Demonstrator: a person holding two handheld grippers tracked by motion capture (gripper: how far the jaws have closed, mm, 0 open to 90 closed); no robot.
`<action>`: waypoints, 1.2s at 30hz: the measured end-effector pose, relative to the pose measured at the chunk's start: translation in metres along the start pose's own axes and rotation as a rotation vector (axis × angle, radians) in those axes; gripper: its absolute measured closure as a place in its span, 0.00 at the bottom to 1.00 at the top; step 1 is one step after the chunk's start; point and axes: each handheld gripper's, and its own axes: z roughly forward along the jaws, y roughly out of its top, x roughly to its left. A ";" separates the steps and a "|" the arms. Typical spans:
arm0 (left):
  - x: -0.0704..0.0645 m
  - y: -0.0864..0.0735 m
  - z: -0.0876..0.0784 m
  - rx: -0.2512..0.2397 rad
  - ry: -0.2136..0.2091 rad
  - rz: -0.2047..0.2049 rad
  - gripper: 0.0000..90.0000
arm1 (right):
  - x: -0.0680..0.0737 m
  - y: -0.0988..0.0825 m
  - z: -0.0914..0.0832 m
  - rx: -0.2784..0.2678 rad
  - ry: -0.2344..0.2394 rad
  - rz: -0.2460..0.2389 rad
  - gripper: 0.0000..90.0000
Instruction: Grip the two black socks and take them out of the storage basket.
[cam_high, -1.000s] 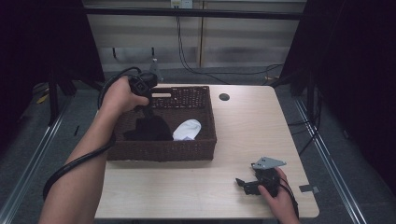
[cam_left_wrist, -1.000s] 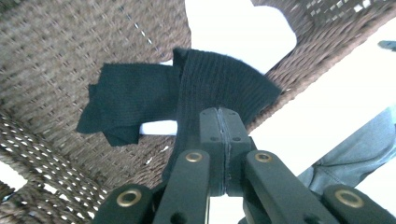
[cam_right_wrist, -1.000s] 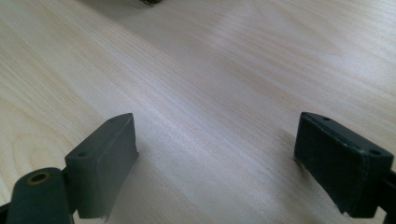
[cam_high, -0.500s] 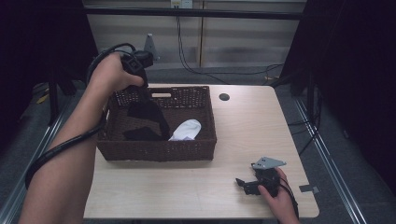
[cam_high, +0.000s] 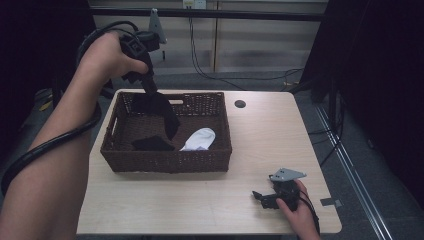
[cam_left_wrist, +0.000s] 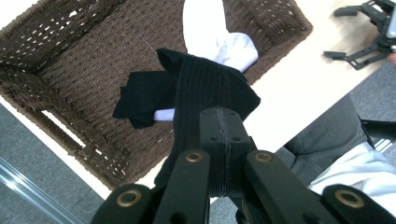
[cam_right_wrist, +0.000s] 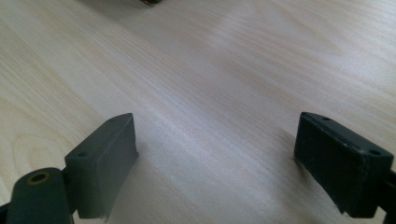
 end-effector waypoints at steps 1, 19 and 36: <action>-0.003 -0.001 -0.004 0.002 -0.005 0.013 1.00 | 0.000 0.000 0.000 0.000 0.000 0.000 0.13; -0.072 -0.031 -0.045 -0.053 -0.050 0.195 1.00 | 0.000 0.000 0.000 -0.002 0.000 -0.003 0.13; -0.112 -0.038 0.023 0.014 -0.097 0.339 0.99 | 0.000 0.000 0.000 -0.002 0.000 -0.004 0.13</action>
